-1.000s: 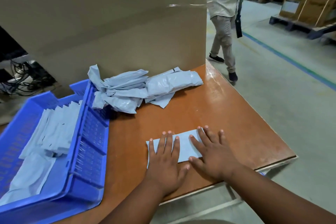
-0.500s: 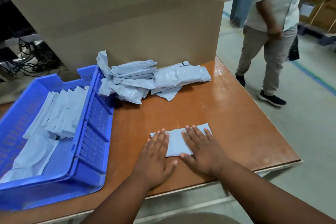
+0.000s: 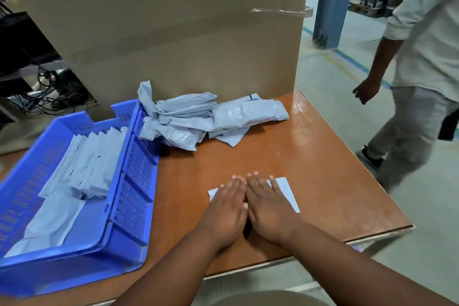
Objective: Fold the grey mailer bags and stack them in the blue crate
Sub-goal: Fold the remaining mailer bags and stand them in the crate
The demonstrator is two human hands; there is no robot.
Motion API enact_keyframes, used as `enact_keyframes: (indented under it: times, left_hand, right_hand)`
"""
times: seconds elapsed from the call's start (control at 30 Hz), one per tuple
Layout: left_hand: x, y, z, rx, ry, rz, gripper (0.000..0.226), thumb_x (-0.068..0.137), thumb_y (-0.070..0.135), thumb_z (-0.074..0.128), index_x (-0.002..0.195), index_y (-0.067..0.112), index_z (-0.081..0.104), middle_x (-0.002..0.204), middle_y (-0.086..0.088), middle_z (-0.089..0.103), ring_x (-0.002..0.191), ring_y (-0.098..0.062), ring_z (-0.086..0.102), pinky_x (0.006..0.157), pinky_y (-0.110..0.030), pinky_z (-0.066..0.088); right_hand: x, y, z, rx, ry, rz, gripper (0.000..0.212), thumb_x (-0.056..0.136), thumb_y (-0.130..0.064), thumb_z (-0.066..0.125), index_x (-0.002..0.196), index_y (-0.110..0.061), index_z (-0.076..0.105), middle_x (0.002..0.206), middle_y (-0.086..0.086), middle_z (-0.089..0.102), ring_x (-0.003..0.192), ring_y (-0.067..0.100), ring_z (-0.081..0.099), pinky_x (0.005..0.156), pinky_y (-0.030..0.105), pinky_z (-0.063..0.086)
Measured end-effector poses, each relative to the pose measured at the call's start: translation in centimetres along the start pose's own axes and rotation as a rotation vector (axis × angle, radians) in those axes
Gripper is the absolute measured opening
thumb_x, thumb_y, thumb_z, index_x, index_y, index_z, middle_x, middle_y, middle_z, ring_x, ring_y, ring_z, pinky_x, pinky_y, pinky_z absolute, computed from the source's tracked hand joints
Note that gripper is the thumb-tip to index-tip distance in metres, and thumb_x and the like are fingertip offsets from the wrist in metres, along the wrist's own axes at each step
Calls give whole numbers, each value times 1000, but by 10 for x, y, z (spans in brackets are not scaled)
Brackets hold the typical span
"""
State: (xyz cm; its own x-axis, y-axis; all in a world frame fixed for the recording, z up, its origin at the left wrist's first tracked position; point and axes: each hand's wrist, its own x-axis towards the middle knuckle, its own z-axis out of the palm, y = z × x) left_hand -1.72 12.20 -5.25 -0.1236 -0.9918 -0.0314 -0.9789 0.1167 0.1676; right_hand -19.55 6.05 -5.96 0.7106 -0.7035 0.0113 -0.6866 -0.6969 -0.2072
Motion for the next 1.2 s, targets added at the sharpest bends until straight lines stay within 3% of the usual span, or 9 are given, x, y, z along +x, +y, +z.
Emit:
enact_keyframes:
  times: [0.13,0.37,0.47,0.57,0.63,0.77,0.9,1.03,1.2]
  left_hand:
    - [-8,-12,10,84,-39,5,77,108,65,18,171,21,10,178,2,2,164,-16,2,133,-47,6]
    - [-18,-42,-18,-57,-181,-186,92,93,86,6,170,35,4,178,12,7,163,-11,4,132,-45,4]
    - [2,-42,-41,-14,-223,-211,98,88,88,36,169,36,13,174,9,26,158,-18,25,129,-52,20]
    - [27,-29,-67,-38,-313,-266,104,67,77,69,157,38,38,153,10,51,139,-20,49,113,-44,45]
    - [39,-15,-82,21,-372,-244,69,68,68,80,124,31,63,121,10,64,117,-17,60,92,-36,53]
    - [45,3,-116,-9,-388,-301,42,80,53,87,78,26,55,77,11,52,71,-8,50,54,-25,32]
    - [38,-9,-140,112,-416,-372,46,70,59,85,75,23,58,71,9,58,65,-5,53,53,-28,37]
    - [28,-31,-176,-11,-351,-475,56,50,61,80,93,26,73,88,8,74,82,-13,73,78,-40,63]
    - [-6,-64,-254,4,-113,-631,36,73,40,90,76,19,61,83,2,65,80,-19,63,58,-30,42]
  right_hand:
    - [-12,17,20,-22,-33,80,78,106,-61,18,167,-14,28,176,7,18,164,26,15,128,54,1]
    - [-24,55,6,-34,-24,273,88,100,-75,3,171,-23,6,179,2,-3,164,24,-8,130,54,-7]
    - [-27,59,-1,35,5,313,84,103,-74,6,171,-24,6,178,5,-5,164,23,-12,131,49,-8]
    - [-31,56,-4,70,75,255,81,104,-72,6,170,-27,15,179,4,-2,164,24,-9,132,51,-5]
    - [-35,57,-1,98,132,230,78,104,-71,8,168,-29,27,179,5,6,165,26,-2,132,54,1]
    - [-39,55,-4,138,219,167,60,107,-61,26,156,-34,47,176,3,21,164,26,6,130,59,10]
    - [-29,26,-20,128,294,-7,41,105,-51,43,141,-38,57,169,1,35,163,28,13,127,64,18]
    - [5,-15,-60,157,319,-161,42,106,-51,39,144,-41,53,172,-1,30,164,25,6,130,62,8]
    - [59,-87,-106,259,355,-299,49,104,-54,38,148,-36,51,172,-1,29,164,26,4,130,60,10]
